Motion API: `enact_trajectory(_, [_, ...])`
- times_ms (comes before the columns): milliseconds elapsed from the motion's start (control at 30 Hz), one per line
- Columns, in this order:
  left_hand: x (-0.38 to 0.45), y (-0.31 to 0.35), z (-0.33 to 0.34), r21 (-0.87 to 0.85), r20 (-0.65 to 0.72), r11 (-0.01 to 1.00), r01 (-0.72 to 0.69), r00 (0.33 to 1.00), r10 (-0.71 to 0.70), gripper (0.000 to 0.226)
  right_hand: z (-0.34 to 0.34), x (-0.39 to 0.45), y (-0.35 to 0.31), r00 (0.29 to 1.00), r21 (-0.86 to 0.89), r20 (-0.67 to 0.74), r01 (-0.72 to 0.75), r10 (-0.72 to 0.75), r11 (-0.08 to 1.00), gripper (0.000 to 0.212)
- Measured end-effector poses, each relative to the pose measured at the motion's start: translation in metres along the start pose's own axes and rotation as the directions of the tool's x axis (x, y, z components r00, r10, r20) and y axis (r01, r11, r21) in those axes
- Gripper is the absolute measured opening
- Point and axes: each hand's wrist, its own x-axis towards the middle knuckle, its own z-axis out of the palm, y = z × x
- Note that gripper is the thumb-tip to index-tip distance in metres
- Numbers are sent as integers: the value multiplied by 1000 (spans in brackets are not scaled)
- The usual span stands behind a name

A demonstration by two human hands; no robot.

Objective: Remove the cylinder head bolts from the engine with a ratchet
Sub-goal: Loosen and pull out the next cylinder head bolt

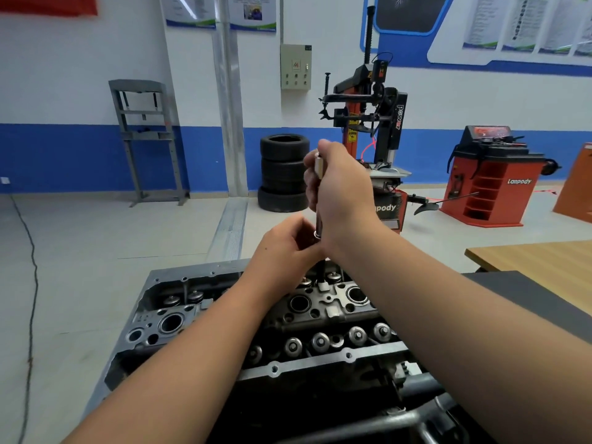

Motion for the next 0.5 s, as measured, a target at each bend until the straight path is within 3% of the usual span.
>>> enact_trajectory(67, [-2,-4,-3,-45,43,999,-10,999,12,16,-5,7,-2,996,-13,90,17,-15,1000,40])
enact_trajectory(167, [-5,-5,-5,-63,141,998,0,990,9,11,-16,19,-9,909,-56,404,-88,103,995,41])
enact_trajectory(267, [-6,-4,-4,-36,175,999,-12,984,18,14,-22,22,-12,859,-49,488,-151,155,987,36])
enact_trajectory(333, [-4,-2,-5,-25,148,999,-24,989,27,13,-18,16,-10,914,-38,383,-132,136,991,35])
enact_trajectory(400, [-2,0,-4,-4,92,1000,-30,995,30,8,-9,8,-6,985,-97,165,-24,40,995,30])
enact_trajectory(500, [1,2,4,15,5,1000,-15,1000,15,11,1,-2,1,993,-143,-78,79,-90,987,28])
